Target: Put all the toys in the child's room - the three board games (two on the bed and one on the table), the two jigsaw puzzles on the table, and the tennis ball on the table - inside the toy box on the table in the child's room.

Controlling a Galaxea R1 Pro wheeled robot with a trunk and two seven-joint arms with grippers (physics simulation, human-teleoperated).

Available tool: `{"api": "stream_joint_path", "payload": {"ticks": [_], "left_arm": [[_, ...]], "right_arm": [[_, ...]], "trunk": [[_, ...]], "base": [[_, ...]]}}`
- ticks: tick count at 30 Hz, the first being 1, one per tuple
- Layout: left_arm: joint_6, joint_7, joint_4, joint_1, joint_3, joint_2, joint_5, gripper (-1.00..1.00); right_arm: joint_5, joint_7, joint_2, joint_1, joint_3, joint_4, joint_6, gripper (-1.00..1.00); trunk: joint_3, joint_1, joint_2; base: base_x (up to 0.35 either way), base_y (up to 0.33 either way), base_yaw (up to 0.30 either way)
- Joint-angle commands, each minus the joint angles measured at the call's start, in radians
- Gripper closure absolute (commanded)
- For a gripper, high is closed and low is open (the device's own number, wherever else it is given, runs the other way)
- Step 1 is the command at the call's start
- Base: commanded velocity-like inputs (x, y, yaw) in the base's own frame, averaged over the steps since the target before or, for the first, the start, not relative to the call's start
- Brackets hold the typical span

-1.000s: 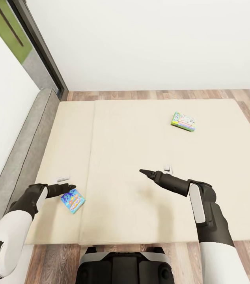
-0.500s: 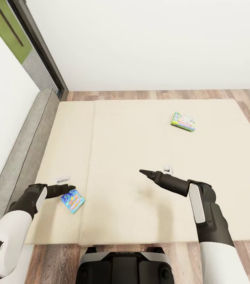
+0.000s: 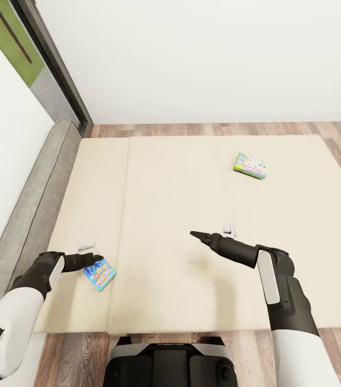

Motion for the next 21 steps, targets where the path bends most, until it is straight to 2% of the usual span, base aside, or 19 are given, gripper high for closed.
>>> {"api": "stream_joint_path", "payload": {"ticks": [1,10,21], "left_arm": [[0.005,-0.008,0.005,-0.001,0.007,0.000,-0.008,-1.00],[0.002,-0.010,0.031,-0.001,0.020,0.010,-0.007,-1.00],[0.004,-0.011,0.037,-0.001,0.063,0.022,-0.006,-1.00]], "right_arm": [[0.006,0.008,0.001,-0.001,-0.003,0.000,0.005,-1.00],[0.006,0.008,0.000,-0.001,-0.003,0.000,0.005,-1.00],[0.006,0.008,0.000,-0.001,-0.003,0.000,0.005,-1.00]], "trunk": [[-0.001,0.001,-0.002],[-0.003,0.001,-0.002],[-0.009,0.001,-0.002]], "base": [[0.000,0.000,0.000],[0.000,0.000,0.000],[0.000,0.000,0.000]]}}
